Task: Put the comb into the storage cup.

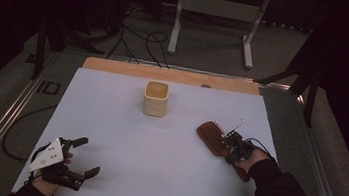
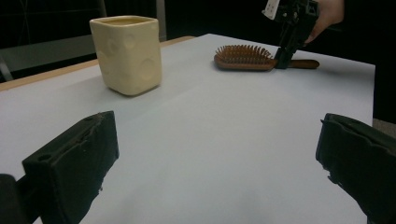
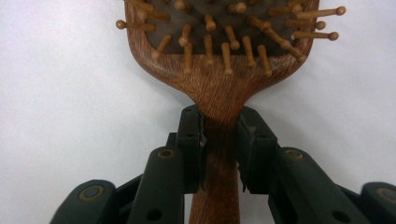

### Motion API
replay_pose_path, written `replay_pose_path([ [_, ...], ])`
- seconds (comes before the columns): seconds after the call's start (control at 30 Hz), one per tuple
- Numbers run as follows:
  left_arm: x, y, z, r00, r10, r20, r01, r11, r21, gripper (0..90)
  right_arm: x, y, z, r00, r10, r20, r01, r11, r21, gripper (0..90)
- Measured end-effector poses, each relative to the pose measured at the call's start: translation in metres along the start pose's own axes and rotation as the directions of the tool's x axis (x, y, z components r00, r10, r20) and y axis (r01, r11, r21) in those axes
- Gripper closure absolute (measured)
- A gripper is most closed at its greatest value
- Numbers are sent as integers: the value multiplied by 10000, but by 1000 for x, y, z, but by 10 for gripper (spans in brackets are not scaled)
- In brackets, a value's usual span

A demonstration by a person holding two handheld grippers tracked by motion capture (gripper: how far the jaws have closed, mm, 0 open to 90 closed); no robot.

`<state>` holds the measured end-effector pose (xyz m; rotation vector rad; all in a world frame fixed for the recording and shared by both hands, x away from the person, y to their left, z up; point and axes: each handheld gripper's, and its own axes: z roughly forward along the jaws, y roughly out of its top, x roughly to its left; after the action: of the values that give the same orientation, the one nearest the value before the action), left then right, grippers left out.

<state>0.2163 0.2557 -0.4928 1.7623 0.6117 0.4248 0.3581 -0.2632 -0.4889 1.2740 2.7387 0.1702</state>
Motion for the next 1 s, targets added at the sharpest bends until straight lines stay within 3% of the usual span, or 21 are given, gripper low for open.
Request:
replay_pose_path([
  [0.5,1,0,1,10000,-50,7,50,10000,53,2,2,-13,-3,9999,45,134,-28,9926,-1215,735],
  [0.7,1,0,1,10000,-79,9,79,10000,45,2,6,-15,-5,10000,5,85,7,9908,-1352,735],
  [0.83,1,0,1,10000,-70,-1,70,10000,41,2,8,-17,-9,9997,200,102,-178,9825,-1853,735],
  [0.93,1,-1,1,9999,-124,-5,124,9999,35,2,11,-18,-18,9992,388,122,-344,9656,-2579,735],
  [0.97,1,-1,1,9999,-124,-5,124,9999,35,1,11,-18,-18,9992,388,122,-344,9656,-2579,735],
  [1.0,1,-1,1,9999,-125,-5,125,9999,39,2,14,-18,-24,9987,482,143,-418,9539,-2972,735],
])
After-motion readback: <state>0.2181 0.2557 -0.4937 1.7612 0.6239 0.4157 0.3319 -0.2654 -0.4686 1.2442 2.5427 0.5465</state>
